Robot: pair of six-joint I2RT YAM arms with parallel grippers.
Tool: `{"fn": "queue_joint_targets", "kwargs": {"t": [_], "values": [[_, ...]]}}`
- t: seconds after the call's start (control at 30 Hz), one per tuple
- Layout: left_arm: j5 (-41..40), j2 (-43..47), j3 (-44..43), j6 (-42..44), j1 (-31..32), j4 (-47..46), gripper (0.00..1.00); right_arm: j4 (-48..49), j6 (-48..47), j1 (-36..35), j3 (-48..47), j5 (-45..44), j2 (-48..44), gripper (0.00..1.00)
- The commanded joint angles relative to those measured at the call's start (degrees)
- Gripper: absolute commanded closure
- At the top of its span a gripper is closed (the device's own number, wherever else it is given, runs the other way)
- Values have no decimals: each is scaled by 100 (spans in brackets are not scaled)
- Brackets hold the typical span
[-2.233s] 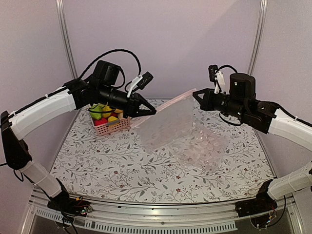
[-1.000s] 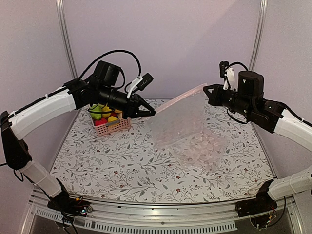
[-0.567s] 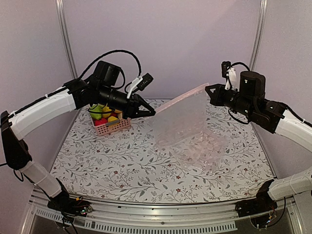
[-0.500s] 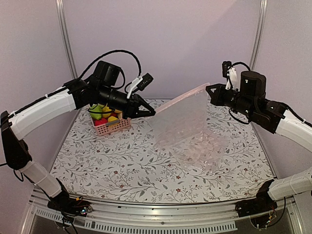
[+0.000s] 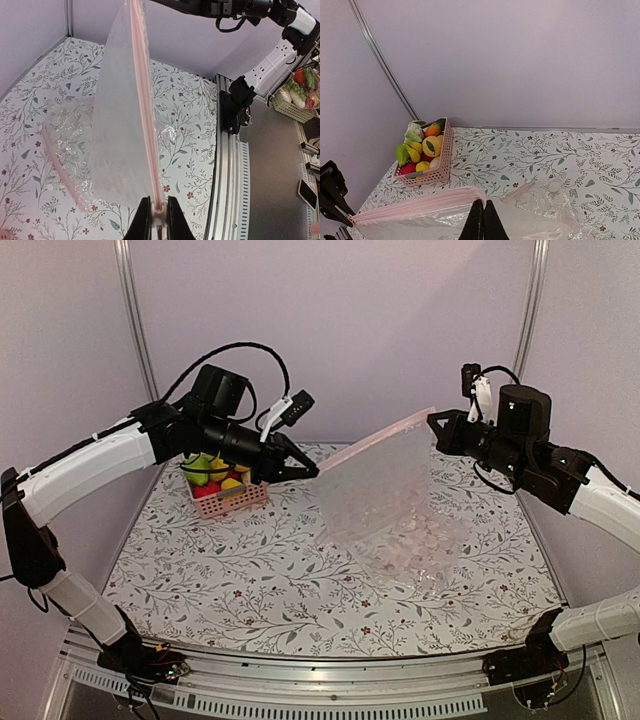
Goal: Place the food in the zip-top bag and seal the zipper
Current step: Unzip the zipper of the food storage bag, then pass from the right arm to the left
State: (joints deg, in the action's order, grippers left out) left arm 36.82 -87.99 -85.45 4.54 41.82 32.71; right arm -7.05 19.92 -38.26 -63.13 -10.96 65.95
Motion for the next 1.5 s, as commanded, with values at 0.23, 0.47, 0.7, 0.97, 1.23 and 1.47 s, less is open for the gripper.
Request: {"fn": "queue_joint_targets", "kwargs": {"t": [0.23,0.47,0.7,0.97,1.23,1.47], "values": [[710,-72,-7,-261,-38,434,45,641,-612,304,37,1892,-84,100],[1054,269,84,-920,21,-354,13,722,-826,248,-143,3522,93,100],[322,664,363,-1565,111,-1035,14,473,-917,118,-297,3973,292,100],[-378,594,321,-1597,387,-858,35,305,-1014,2,-344,4054,375,100],[-763,482,275,-1467,432,-708,44,210,-1076,-34,-358,4084,332,100],[-1015,482,166,-1471,400,-716,45,127,-1109,-49,-368,4119,317,100]]}}
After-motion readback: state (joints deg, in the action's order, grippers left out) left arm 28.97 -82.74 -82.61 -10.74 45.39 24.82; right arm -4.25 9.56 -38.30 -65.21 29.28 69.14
